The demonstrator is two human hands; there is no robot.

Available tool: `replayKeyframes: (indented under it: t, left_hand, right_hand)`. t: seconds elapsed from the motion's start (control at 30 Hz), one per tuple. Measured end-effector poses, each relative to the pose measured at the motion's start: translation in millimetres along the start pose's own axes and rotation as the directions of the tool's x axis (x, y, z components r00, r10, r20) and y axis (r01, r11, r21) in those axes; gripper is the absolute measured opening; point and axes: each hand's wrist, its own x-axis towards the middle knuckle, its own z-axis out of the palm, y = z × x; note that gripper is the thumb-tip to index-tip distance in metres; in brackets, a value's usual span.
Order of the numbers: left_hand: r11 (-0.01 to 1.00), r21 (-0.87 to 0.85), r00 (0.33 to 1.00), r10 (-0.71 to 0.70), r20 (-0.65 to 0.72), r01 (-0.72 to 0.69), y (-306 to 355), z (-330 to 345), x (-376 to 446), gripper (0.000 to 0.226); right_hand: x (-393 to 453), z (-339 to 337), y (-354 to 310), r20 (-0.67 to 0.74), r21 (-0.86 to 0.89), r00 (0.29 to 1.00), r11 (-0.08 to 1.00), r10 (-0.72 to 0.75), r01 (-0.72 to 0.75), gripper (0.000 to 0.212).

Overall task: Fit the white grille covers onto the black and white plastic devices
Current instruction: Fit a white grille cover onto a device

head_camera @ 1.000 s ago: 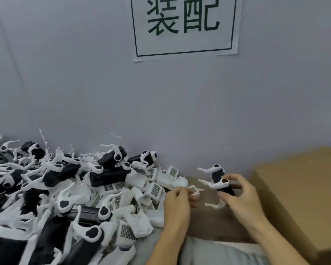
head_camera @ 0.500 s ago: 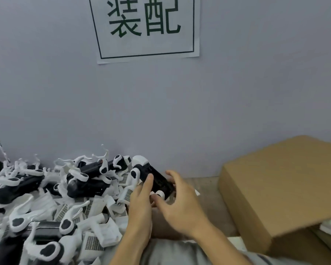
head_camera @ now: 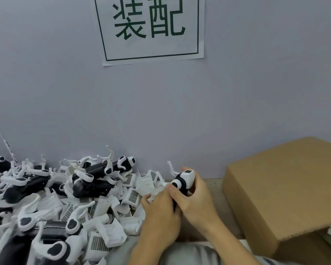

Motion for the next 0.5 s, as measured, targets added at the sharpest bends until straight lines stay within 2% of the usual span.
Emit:
replayKeyframes:
  t: [0.07, 0.13, 0.2, 0.27, 0.3, 0.33, 0.37, 0.4, 0.43, 0.47, 0.5]
  left_hand:
    - [1.000, 0.026, 1.000, -0.018, 0.024, 0.017, 3.5, 0.6, -1.3, 0.024]
    - [0.999, 0.019, 0.999, -0.030, 0.027, 0.029, 7.0, 0.9, -1.1, 0.037]
    - [0.998, 0.066, 1.000, -0.021, -0.002, 0.021, 6.5, 2.0, -0.8, 0.049]
    - [0.992, 0.126, 0.998, 0.009, -0.056, -0.002, 4.6, 3.4, -0.1, 0.048]
    - [0.993, 0.120, 0.995, 0.014, -0.100, -0.002, 2.8, 3.8, 1.3, 0.042]
    - [0.999, 0.043, 0.987, -0.020, -0.162, 0.027, 0.9, 4.3, 2.7, 0.033]
    - [0.989, -0.119, 0.970, -0.108, -0.215, 0.084, 0.2, 3.0, 3.6, 0.022]
    - [0.918, -0.361, 0.942, -0.253, -0.219, 0.163, 0.6, -0.4, 5.6, 0.014]
    - [0.765, -0.606, 0.903, -0.394, -0.175, 0.217, 0.0, -4.7, 8.0, 0.014]
    - [0.556, -0.796, 0.862, -0.499, -0.089, 0.240, -2.3, -8.8, 10.1, 0.015]
    - [0.394, -0.885, 0.830, -0.558, -0.017, 0.247, -4.4, -13.6, 11.9, 0.013]
  right_hand:
    - [1.4, -0.1, -0.1, -0.154, -0.034, 0.988, 0.999, 0.007, -0.013, 0.033]
    - [1.9, 0.1, -1.3, -0.299, -0.050, 0.954, 0.999, 0.005, -0.021, 0.030]
    - [1.3, 2.1, -3.1, -0.370, -0.053, 0.929, 0.998, 0.000, -0.021, 0.033]
    - [0.0, 5.3, -4.9, -0.327, -0.082, 0.945, 0.996, -0.002, -0.026, 0.035]
    - [0.2, 6.9, -5.7, -0.261, -0.063, 0.965, 0.998, -0.001, -0.016, 0.031]
    - [0.3, 7.9, -7.1, -0.159, -0.002, 0.987, 1.000, -0.012, 0.012, 0.024]
    - [-0.7, 9.1, -10.5, -0.035, 0.071, 0.999, 0.997, -0.037, 0.040, 0.017]
    - [-1.5, 8.9, -12.7, 0.060, 0.099, 0.994, 0.992, -0.086, 0.080, 0.019]
    - [-1.7, 8.0, -13.9, 0.093, 0.071, 0.987, 0.990, -0.130, 0.123, 0.021]
    - [-0.8, 7.1, -12.9, 0.062, 0.000, 0.986, 0.988, -0.156, 0.157, 0.021]
    - [0.5, 5.9, -10.8, -0.005, -0.090, 0.985, 0.981, -0.173, 0.172, 0.020]
